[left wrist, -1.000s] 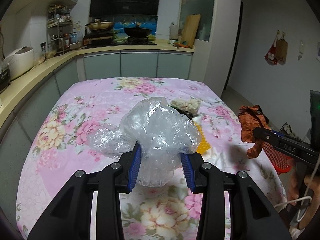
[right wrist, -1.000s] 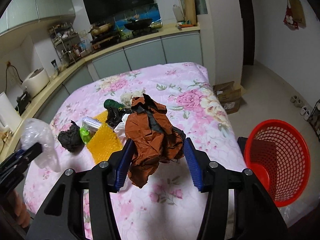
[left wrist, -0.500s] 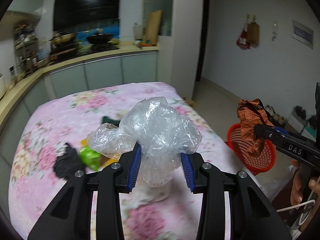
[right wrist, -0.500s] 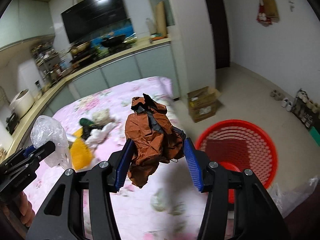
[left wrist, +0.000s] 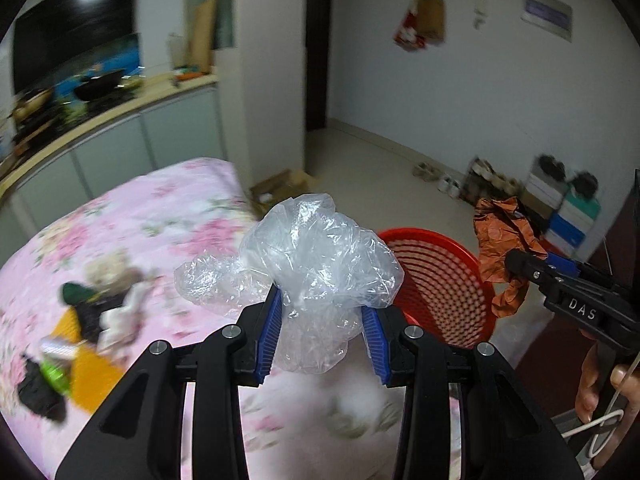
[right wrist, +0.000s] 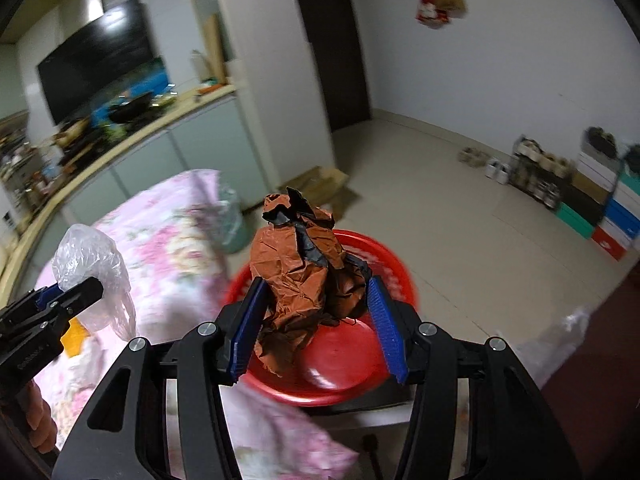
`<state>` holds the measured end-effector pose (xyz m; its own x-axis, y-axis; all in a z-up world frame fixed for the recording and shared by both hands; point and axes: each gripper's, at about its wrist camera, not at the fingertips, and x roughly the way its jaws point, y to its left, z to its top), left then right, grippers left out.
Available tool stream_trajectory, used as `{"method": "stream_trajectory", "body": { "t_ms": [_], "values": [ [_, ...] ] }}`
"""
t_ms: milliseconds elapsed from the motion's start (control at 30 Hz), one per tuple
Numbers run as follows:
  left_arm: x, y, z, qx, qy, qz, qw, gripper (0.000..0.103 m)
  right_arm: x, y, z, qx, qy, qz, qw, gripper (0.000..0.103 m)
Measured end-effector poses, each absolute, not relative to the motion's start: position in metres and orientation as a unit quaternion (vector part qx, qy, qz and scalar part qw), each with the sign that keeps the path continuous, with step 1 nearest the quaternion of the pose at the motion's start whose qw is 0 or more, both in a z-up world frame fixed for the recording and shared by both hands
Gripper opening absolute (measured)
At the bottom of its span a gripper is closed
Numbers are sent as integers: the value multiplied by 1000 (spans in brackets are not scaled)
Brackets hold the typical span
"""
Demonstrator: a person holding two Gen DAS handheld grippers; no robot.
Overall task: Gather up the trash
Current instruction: 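Carry the bubble wrap and brown paper over the red basket with both tools, then open the left tool and right tool to drop both items into the basket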
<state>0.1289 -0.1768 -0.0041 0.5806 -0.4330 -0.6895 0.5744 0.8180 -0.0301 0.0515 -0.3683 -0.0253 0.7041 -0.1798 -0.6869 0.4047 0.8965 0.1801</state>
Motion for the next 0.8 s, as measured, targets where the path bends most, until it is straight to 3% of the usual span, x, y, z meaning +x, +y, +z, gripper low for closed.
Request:
{"method": "stream_trajectory", "body": {
  "t_ms": [400, 500, 633, 800],
  "values": [
    [166, -271, -84, 148, 450, -328, 818, 38, 85, -405, -87, 193, 431, -166, 866, 52],
    [169, -276, -95, 157, 456, -330, 811, 47, 90, -410, -93, 201, 440, -163, 860, 56],
    [171, -270, -94, 158, 448, -330, 816, 72, 85, -413, -94, 216, 436, -161, 859, 64],
    [172, -257, -81, 135, 442, -331, 823, 81, 77, -415, -90, 226, 427, -162, 860, 65]
  ]
}}
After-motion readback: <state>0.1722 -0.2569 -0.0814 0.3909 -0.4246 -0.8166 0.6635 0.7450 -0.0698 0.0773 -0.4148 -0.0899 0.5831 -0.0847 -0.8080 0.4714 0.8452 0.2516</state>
